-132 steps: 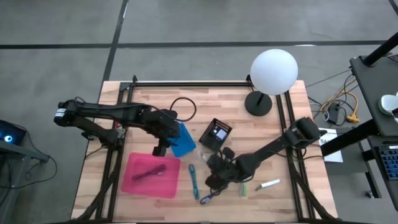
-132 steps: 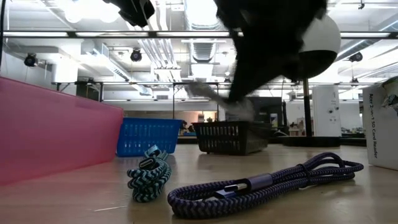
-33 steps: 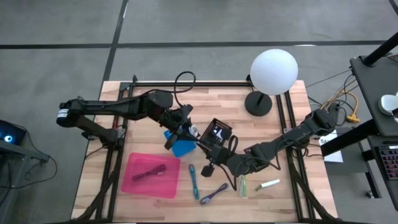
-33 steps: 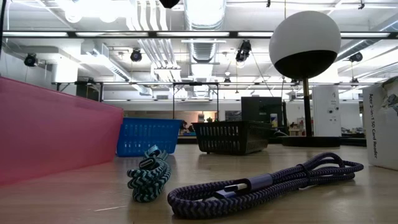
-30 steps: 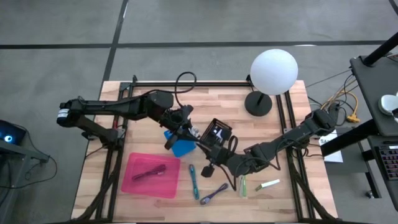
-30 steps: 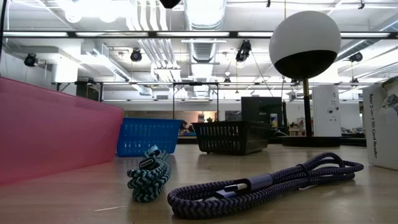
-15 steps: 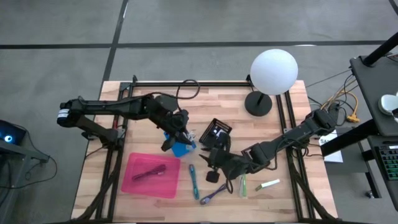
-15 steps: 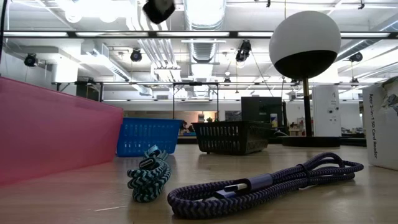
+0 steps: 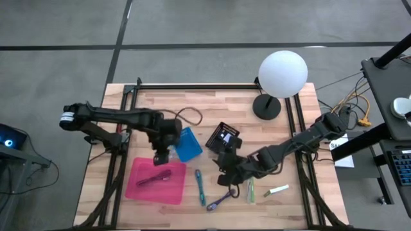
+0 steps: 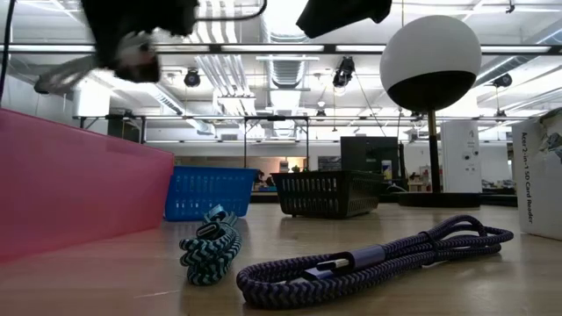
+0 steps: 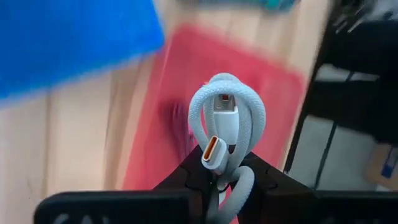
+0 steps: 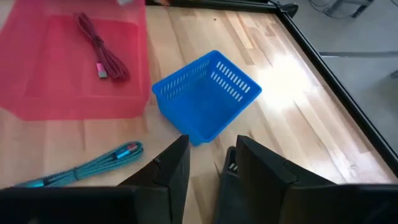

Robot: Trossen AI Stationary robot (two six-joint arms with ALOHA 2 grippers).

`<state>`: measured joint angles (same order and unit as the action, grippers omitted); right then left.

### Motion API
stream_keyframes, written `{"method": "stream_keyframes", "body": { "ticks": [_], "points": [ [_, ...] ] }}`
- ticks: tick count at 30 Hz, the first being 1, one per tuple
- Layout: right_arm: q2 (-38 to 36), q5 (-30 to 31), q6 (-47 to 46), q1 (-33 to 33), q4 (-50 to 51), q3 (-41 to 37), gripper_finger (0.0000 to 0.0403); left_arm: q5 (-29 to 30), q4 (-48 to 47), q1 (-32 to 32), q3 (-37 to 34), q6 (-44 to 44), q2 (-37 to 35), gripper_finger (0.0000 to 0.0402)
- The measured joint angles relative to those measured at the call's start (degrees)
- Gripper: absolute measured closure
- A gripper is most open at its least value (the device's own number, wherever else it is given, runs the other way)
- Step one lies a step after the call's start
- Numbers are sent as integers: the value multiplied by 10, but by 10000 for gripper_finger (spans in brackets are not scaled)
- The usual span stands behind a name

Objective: Pick and place items into bin
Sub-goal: Put the white charger cable into the pink bin

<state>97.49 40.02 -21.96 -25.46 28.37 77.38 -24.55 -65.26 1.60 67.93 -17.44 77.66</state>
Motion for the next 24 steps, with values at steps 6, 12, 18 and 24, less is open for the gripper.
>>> {"method": "stream_keyframes", "body": {
  "ticks": [6,12,18,24],
  "points": [
    [0,0,33,11,18,0,296,0,-42,34,-66,-23,-1,380],
    [0,1,96,22,54,0,307,-19,-63,49,-112,-57,-1,380],
    [-8,5,106,41,102,0,318,-25,-57,49,-141,-115,-1,345],
    [-16,4,113,58,139,0,326,-26,-55,49,-150,-123,-1,259]
  ]
}}
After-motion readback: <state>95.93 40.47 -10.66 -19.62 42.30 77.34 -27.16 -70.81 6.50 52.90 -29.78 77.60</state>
